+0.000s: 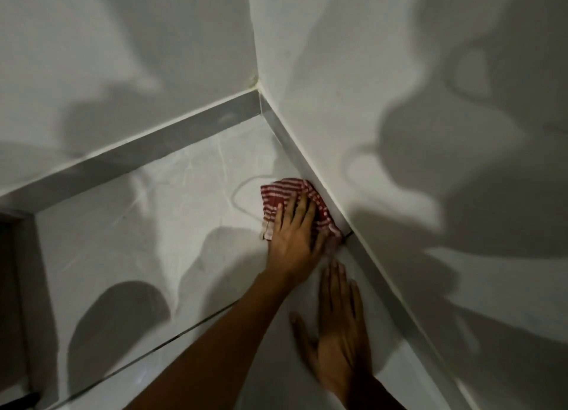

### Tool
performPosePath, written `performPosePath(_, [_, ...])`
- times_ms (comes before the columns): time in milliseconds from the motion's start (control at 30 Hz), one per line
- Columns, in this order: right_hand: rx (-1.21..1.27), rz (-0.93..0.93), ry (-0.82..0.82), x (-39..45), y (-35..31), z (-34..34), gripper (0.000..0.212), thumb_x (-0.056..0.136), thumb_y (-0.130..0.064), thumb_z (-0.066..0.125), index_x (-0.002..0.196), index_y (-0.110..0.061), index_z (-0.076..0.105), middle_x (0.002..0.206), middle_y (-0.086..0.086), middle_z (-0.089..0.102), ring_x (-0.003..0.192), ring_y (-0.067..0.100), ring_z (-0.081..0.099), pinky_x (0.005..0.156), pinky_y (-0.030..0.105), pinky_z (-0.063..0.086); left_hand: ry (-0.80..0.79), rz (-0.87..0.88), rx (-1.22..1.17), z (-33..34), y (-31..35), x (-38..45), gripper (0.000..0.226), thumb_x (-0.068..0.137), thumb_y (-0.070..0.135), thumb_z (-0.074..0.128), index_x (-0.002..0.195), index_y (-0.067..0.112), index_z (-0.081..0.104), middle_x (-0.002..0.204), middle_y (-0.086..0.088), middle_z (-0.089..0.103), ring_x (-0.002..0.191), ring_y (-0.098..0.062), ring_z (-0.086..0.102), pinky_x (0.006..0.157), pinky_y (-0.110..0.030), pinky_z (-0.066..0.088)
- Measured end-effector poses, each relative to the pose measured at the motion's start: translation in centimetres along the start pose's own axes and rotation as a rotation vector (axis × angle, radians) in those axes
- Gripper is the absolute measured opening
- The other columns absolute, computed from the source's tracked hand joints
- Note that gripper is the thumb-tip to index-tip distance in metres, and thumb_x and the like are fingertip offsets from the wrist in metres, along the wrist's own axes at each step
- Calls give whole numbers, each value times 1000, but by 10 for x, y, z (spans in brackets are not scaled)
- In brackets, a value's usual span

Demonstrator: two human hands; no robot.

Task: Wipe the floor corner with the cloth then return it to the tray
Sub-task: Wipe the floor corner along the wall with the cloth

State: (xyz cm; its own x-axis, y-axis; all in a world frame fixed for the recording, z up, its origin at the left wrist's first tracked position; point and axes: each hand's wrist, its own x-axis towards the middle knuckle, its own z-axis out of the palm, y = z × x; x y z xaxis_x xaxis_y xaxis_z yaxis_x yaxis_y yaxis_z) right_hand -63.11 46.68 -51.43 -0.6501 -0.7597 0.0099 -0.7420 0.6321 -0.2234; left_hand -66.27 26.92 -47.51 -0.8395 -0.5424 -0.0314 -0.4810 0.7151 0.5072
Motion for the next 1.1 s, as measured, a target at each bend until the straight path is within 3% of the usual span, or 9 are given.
performPosePath(133, [47,9,42,1,2,-2,102,108,-71,39,179,-1,15,191,14,12,178,29,11,144,46,13,55,85,149,-15,-24,1,61,111,47,47,163,17,46,174,-5,39,166,-26,30,137,-52,17])
performPosePath(233, [19,-4,24,-1,2,0,104,109,-73,39,179,0,12,191,17,9,178,31,10,144,48,12,23,-162,77,-14,-10,38,64,112,41,44,169,15,30,181,-5,23,170,-24,12,138,-53,4])
performPosePath(300, [13,12,12,-1,2,2,106,108,-73,42,179,0,10,191,17,8,178,32,11,143,49,14,-7,-214,32,-6,2,45,72,109,41,46,170,10,24,181,-9,19,170,-26,6,137,-53,-1])
performPosePath(400, [21,24,3,-2,2,3,106,108,-74,38,179,0,11,190,17,10,177,33,13,142,52,18,10,7,62,-6,-9,13,75,106,52,40,165,5,38,176,-14,34,168,-32,22,137,-54,9])
performPosePath(500, [21,35,-15,-2,1,3,107,107,-75,38,179,-1,10,191,16,7,178,33,12,141,52,19,17,188,127,-15,-33,1,67,108,48,54,160,8,48,171,-13,43,164,-32,33,134,-59,22])
performPosePath(700, [-20,37,-9,-1,2,12,107,107,-74,37,179,-1,8,191,16,5,178,33,11,143,50,12,-7,-116,36,-10,-11,43,81,101,54,39,167,7,32,178,-11,29,169,-28,13,135,-51,-4])
performPosePath(867, [-49,53,-56,-2,-1,7,106,107,-73,38,178,0,12,189,21,12,175,37,22,141,51,19,26,3,141,10,0,1,74,109,52,47,166,7,36,177,-13,33,169,-30,18,137,-50,4])
performPosePath(967, [-68,64,-42,1,-4,-1,105,105,-71,45,176,2,20,186,23,22,172,38,30,137,51,24,52,-45,206,11,3,8,72,110,51,47,166,7,37,175,-12,36,168,-29,21,137,-54,13])
performPosePath(1100, [-55,34,-44,0,-3,-7,99,110,-71,31,178,1,18,188,20,18,176,34,21,139,52,25,56,-144,212,19,22,11,64,113,39,38,167,7,33,178,-13,29,169,-31,17,137,-56,8])
